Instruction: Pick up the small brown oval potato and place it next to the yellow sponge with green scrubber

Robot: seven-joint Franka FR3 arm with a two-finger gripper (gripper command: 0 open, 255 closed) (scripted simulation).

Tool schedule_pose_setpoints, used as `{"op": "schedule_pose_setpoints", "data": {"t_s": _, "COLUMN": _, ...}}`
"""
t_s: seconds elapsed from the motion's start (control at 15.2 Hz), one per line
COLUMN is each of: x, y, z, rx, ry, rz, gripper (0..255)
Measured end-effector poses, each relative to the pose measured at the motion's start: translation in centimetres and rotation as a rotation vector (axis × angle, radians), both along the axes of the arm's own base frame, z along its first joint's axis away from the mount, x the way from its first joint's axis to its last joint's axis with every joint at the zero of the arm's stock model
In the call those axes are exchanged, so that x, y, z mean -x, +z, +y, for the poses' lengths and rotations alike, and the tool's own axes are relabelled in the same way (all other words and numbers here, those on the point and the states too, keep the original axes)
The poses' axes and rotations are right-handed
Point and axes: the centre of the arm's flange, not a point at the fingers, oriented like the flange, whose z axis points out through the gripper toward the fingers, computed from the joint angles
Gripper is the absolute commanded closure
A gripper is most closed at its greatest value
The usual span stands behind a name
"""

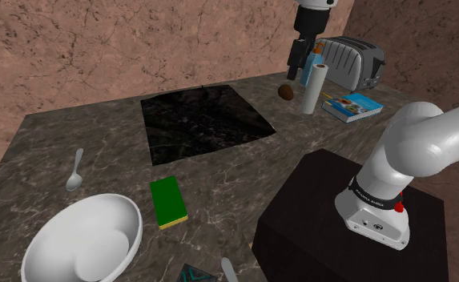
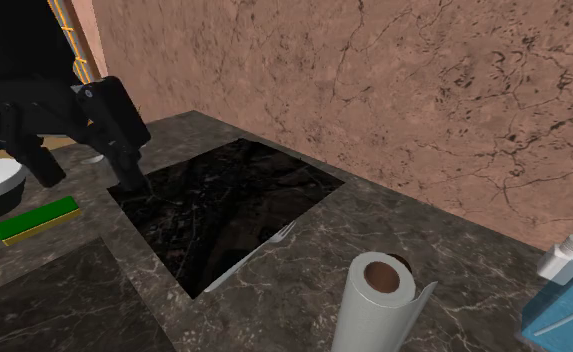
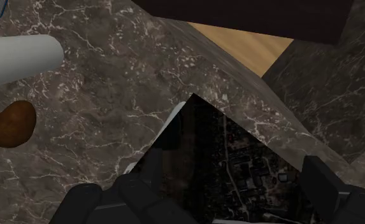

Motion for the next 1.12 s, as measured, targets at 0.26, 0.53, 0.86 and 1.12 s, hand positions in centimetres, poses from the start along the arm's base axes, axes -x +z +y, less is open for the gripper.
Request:
{"op": "schedule_pose_setpoints", "data": {"t_s": 0.26, "x": -1.1, "y": -1.5, "z": -1.9, "rx": 0.003, "ry": -0.035, "rz": -0.014, "gripper": 0}}
{"op": "schedule_pose_setpoints", "data": {"t_s": 0.53, "x": -2.8, "y": -4.3, "z": -5.7, "rx": 0.008, "ry": -0.099, "rz": -0.043, "gripper": 0}}
{"op": "schedule_pose_setpoints", "data": {"t_s": 0.86, "x": -4.7, "y": -8.0, "z": -10.3, "rx": 0.015, "ry": -0.182, "rz": -0.08, "gripper": 0}}
{"op": "schedule_pose_setpoints", "data": {"t_s": 1.12, "x": -5.9, "y": -10.7, "z": -14.2, "rx": 0.021, "ry": -0.248, "rz": -0.11, "gripper": 0}}
